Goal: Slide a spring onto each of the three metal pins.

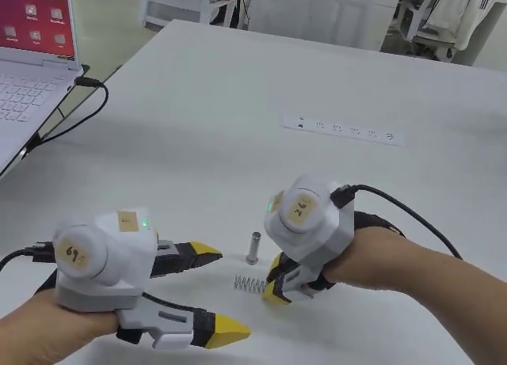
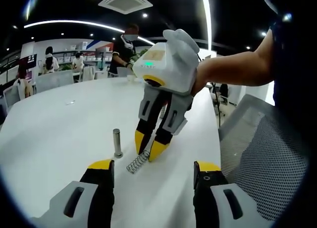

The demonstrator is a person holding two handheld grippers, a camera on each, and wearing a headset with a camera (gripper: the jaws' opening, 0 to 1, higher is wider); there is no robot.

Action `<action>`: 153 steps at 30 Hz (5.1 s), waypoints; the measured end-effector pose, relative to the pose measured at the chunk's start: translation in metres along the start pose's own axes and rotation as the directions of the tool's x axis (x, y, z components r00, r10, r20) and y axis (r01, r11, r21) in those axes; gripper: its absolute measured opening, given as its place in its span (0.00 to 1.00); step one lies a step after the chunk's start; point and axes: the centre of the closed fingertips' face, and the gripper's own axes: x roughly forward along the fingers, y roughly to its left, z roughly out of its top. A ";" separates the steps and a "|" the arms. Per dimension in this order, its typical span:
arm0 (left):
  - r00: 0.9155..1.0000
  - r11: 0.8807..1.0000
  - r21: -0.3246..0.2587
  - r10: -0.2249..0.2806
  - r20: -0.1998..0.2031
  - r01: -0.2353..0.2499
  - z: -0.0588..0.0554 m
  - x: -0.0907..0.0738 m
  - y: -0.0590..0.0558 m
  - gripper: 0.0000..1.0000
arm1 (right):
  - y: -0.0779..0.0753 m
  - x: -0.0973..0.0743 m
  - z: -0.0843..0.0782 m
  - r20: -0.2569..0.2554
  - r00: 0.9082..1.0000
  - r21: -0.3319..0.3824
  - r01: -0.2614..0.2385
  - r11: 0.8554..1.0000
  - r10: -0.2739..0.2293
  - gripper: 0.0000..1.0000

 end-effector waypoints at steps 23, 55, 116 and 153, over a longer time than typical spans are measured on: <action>1.000 1.000 0.007 -0.009 -0.004 0.009 0.001 0.003 -0.003 0.58 | 0.004 -0.012 -0.002 0.014 1.000 -0.016 0.010 1.000 -0.010 0.08; 0.999 0.998 0.046 -0.052 0.005 0.052 0.010 0.009 -0.016 0.44 | 0.034 -0.052 0.000 0.030 0.999 -0.074 -0.018 0.997 0.020 0.08; 0.989 0.981 0.125 -0.150 0.013 0.147 0.016 0.011 -0.037 0.02 | 0.050 -0.063 0.003 0.043 0.997 -0.150 -0.059 0.987 0.066 0.08; 0.980 0.978 0.091 -0.194 0.045 0.189 0.025 0.006 -0.044 0.01 | 0.053 -0.057 0.000 0.039 0.995 -0.116 -0.086 0.989 0.091 0.09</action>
